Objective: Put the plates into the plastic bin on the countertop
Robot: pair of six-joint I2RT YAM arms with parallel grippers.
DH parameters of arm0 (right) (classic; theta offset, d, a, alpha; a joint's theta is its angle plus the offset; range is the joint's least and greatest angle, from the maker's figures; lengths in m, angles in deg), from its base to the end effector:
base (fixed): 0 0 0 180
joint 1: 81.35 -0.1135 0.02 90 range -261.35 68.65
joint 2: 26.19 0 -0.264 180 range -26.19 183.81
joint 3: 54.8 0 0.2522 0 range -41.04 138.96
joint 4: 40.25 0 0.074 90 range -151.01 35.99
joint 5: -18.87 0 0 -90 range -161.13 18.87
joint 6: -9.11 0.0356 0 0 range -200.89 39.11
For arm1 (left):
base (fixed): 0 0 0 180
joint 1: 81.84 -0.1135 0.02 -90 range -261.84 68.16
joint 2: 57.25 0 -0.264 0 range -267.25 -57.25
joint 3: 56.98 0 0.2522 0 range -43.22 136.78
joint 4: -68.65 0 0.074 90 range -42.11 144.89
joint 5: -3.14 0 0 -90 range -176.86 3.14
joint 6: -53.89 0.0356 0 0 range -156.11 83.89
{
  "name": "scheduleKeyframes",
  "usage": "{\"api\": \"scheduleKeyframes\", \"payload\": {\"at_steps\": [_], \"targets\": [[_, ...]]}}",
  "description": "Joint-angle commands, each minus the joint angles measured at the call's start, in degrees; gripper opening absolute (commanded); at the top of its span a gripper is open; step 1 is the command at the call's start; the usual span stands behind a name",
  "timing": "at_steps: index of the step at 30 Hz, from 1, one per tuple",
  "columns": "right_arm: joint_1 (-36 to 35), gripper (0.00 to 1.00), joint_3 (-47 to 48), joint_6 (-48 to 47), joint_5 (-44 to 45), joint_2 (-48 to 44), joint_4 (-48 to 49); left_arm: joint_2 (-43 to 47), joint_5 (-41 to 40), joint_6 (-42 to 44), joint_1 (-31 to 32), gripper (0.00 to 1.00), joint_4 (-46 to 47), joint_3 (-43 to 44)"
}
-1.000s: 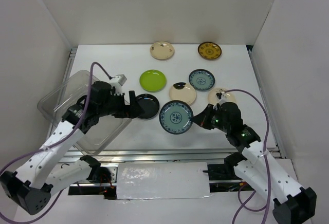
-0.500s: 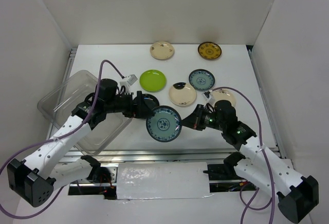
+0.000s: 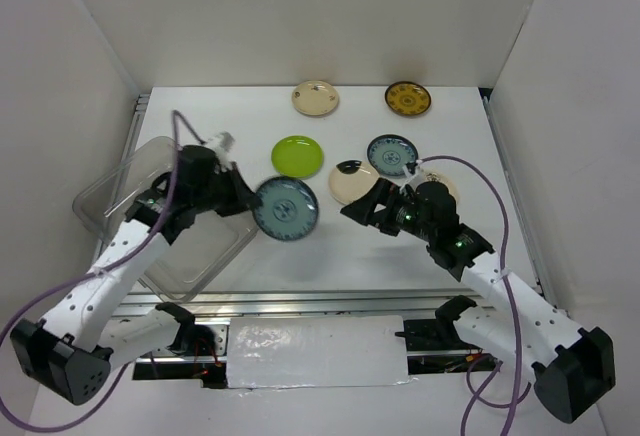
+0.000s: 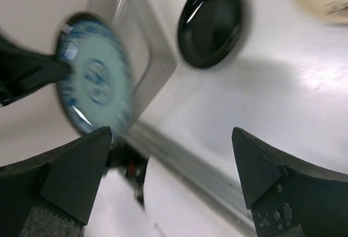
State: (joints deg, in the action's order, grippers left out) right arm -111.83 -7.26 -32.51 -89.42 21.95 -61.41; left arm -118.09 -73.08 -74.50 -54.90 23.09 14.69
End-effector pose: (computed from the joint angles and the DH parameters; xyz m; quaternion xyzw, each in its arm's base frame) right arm 0.1634 0.1091 0.2675 0.0391 0.8213 0.4534 0.3442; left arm 0.1997 -0.1110 0.3296 -0.0324 0.8807 -0.3380 0.3303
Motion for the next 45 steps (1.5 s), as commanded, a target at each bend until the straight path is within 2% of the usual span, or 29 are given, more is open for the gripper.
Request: {"api": "scheduleKeyframes", "payload": {"at_steps": [1,3,4,6,7,9,13,17,22,24,25,26,27,28,32,36,39,41,42,45], "targets": [[4.5,1.00,1.8,1.1,11.3,0.3,-1.4,6.0,-23.2,-9.1,-10.1,0.00,-8.3,6.4],[5.9,1.00,-0.9,1.7,11.3,1.3,0.3,8.8,-30.1,-13.9,-15.2,0.00,-9.8,5.9],[6.6,1.00,-1.5,1.8,10.3,3.2,2.0,9.8,-31.6,-15.2,-20.2,0.00,-10.8,5.6],[6.7,1.00,-2.8,1.7,8.9,5.0,2.9,9.8,-33.8,-19.0,-24.9,0.00,-11.4,3.7],[6.7,1.00,-3.0,1.5,8.7,6.7,3.7,8.6,-34.3,-19.9,-29.7,0.00,-11.7,3.0],[6.7,1.00,-3.7,1.5,8.5,7.7,4.7,6.7,-35.5,-21.7,-33.1,0.00,-12.0,1.2],[8.9,1.00,-3.6,-0.6,8.1,8.9,6.0,0.8,-33.3,-21.1,-42.0,0.00,-7.1,-2.5],[13.7,1.00,-4.2,-1.5,5.4,9.5,7.1,-6.4,-28.4,-18.5,-47.9,0.00,0.8,-5.2],[16.7,1.00,-5.9,-2.0,2.8,11.8,10.8,-15.9,-27.8,-19.0,-47.6,0.00,2.4,-4.0],[17.6,1.00,-6.6,-1.5,2.6,13.3,12.4,-17.4,-28.0,-19.3,-47.1,0.10,2.2,-4.1],[17.8,1.00,-6.9,-1.4,2.6,14.3,13.5,-18.5,-28.4,-19.4,-46.9,0.31,1.6,-4.0],[17.9,1.00,-6.8,-1.2,2.9,15.3,14.0,-18.8,-28.7,-19.5,-46.6,0.45,1.1,-3.8],[18.1,1.00,-6.1,-1.1,3.2,17.9,14.8,-19.2,-29.2,-19.8,-45.8,0.78,-0.4,-3.6],[18.1,1.00,-5.5,-1.2,3.7,19.8,15.1,-19.2,-29.3,-19.5,-45.5,0.99,-1.1,-3.4],[18.3,1.00,-1.7,0.3,5.8,32.0,17.5,-16.0,-28.5,-17.6,-43.0,0.99,-4.9,-2.0],[20.1,0.95,0.1,4.4,7.2,39.9,22.2,-3.9,-28.1,-13.9,-37.3,0.99,-7.8,-0.1],[20.2,0.84,4.3,6.5,7.2,45.7,21.7,4.1,-29.5,-11.1,-31.7,0.99,-9.8,2.0],[19.9,0.72,6.0,8.0,7.8,49.1,20.4,8.7,-30.6,-10.6,-28.5,0.99,-12.3,3.9],[19.7,0.61,7.2,8.7,8.6,49.6,20.0,9.9,-31.4,-9.7,-27.7,0.99,-13.1,5.2],[18.7,0.42,9.5,9.9,12.6,49.1,15.1,13.5,-33.2,-8.6,-25.8,0.99,-17.2,7.7]]}}
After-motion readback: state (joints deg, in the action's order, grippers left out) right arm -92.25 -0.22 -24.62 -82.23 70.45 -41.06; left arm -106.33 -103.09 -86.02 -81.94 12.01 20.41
